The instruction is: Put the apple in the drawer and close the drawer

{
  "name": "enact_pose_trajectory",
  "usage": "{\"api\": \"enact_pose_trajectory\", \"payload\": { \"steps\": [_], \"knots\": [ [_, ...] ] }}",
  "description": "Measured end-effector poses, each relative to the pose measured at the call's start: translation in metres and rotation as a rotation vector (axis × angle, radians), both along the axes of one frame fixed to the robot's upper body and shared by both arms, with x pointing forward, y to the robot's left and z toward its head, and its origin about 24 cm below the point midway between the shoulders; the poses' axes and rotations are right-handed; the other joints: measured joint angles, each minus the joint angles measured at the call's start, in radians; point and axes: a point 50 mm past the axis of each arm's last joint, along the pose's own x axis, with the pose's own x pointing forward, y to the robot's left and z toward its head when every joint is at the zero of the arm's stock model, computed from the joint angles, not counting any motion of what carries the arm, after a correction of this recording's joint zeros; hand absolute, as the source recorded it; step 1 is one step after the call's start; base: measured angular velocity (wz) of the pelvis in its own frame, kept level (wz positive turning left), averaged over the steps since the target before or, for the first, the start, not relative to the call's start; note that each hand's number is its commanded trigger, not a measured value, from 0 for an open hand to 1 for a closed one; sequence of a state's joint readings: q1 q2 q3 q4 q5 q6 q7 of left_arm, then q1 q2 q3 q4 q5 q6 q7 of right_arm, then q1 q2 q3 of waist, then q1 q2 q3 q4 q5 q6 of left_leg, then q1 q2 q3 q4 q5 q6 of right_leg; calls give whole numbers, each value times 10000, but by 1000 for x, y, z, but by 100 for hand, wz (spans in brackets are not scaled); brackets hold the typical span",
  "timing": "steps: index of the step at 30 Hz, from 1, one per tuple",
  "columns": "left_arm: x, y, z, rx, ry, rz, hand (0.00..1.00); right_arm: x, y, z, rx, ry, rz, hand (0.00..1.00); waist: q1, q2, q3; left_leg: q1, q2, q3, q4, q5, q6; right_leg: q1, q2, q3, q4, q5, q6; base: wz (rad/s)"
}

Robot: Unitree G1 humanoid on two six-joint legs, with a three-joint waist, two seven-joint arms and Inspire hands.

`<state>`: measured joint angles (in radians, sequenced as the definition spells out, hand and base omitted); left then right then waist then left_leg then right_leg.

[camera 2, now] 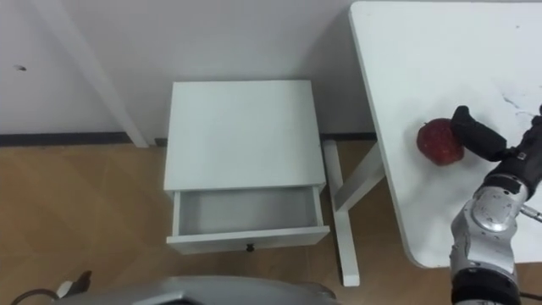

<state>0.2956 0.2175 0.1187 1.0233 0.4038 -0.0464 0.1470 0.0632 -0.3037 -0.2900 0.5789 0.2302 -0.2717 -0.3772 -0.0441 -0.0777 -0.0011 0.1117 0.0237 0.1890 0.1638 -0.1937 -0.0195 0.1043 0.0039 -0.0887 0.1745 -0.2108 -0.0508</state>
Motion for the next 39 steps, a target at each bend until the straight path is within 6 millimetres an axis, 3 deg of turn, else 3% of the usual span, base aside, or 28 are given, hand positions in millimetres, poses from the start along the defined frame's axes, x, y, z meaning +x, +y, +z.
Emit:
{"api": "enact_pose_trajectory", "payload": {
  "steps": [10, 16, 20, 30, 39],
  "knots": [
    [-1, -4, -1, -110, 17, 14, 0, -1, -4, 6, 686, -921, -1360, 0, -35, 263, -16, -10, -1, -15, 0, -1, -1, 1, -3, -82, 9, 2, 0, 0],
    [-1, -5, -2, -119, 15, 17, 0, 1, -3, 15, 468, -1252, -1658, 0, 16, 308, -6, -18, 0, 11, -1, 0, -1, -29, 7, -15, -42, 0, 0, -1],
    [-1, -5, -2, -137, 34, 11, 0, 4, -1, 22, -17, -1325, -1312, 0, -13, 250, -15, -42, -3, 8, -5, 0, -1, -35, 12, 12, -18, 5, 3, -1],
    [4, -6, -4, -179, 102, -117, 0, 9, 22, 14, -607, -577, 187, 0, -17, 229, 0, -128, 0, 9, -6, 0, -1, -105, -1, -91, -4, 8, 2, 1],
    [2, -7, -5, -200, 243, -141, 0, 15, 39, 16, -1388, -350, 1515, 0, 261, 264, -5, -148, 11, 11, 2, 0, 0, -202, 3, -78, 113, 10, 0, -1]
  ]
}}
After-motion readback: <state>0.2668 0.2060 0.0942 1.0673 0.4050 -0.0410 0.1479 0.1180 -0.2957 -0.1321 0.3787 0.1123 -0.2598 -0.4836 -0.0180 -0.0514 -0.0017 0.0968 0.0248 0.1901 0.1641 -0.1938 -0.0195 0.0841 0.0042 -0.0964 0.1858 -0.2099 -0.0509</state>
